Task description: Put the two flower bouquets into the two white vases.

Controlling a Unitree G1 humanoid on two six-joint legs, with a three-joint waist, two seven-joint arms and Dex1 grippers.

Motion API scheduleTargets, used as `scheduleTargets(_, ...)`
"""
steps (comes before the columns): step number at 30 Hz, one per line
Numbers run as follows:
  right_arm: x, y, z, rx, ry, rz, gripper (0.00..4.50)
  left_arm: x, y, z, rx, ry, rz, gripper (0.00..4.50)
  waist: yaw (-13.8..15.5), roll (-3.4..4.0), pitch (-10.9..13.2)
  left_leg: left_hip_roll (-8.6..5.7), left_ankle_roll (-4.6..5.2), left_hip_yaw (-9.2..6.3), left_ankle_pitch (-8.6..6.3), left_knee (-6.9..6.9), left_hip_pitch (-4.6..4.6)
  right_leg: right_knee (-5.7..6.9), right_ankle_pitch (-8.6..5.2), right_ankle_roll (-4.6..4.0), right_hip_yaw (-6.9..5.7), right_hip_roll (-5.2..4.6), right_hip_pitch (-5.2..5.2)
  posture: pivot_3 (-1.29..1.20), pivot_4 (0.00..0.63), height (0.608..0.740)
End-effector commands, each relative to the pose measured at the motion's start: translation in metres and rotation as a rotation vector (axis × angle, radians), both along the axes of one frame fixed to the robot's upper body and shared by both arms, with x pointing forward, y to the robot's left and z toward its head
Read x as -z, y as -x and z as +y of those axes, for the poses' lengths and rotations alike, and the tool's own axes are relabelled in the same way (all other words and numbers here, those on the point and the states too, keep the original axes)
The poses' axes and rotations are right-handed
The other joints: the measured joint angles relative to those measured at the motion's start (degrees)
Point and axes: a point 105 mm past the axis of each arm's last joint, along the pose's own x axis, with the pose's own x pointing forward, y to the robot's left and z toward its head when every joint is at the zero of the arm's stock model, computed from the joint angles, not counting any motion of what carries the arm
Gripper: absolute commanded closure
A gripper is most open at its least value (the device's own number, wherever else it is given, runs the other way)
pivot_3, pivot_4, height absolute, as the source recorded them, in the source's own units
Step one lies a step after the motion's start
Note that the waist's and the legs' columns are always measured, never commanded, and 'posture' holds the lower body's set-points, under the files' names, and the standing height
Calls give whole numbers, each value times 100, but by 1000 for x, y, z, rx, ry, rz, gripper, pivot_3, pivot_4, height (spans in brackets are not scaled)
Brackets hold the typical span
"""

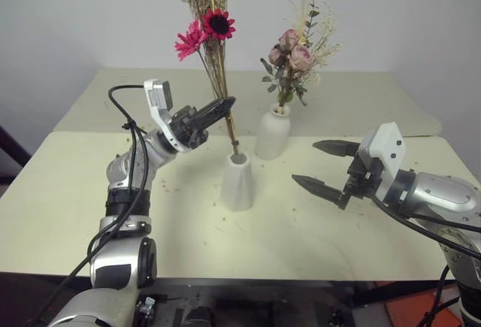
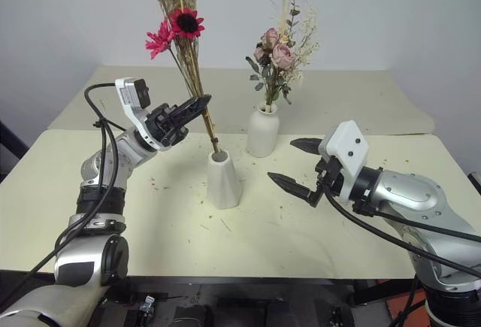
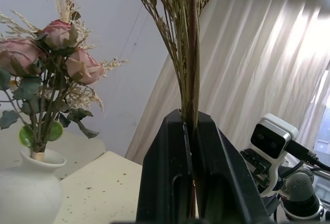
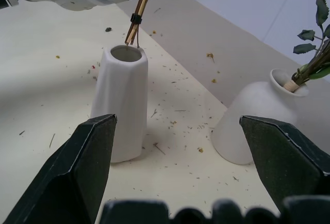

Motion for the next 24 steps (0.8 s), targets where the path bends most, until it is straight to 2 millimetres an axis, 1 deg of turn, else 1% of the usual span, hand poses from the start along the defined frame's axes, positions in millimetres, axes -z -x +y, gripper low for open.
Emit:
scheduleTargets(1, -9, 4, 4, -18, 5, -58, 0, -3, 7, -3, 19, -31, -52, 4485, 0, 0, 0, 0, 0, 0, 0, 0, 0, -1, 0, 0, 0, 0, 0, 0, 150, 740)
scheduleTargets(9, -9, 3, 3, -13, 8, -65, 0, 8, 8, -7, 17, -82, -62, 4485, -4, 0, 0, 1, 0, 0, 0, 0, 1, 0, 1, 0, 0, 1, 0, 0, 150, 740)
scheduleTargets(13, -10, 4, 3, -16, 7, -78, 0, 14, 8, -9, 1, -115, -104, 4485, -3, 0, 0, 1, 0, 0, 0, 0, 0, -2, 1, 0, 0, 1, 0, 0, 150, 740)
scheduleTargets(21, -8, 3, 2, -15, 20, -108, 0, 21, 24, -15, 60, -154, -229, 4485, -1, 0, 0, 1, 0, 0, 0, 0, -2, -4, 1, -1, 0, 1, 0, 0, 150, 740)
scheduleTargets(24, -10, 5, 2, -27, 10, -106, 0, 23, 25, -15, 60, -157, -246, 4485, -2, 0, 0, 1, 0, 0, 0, 0, -2, -6, 2, 0, 0, 0, 1, 0, 150, 740)
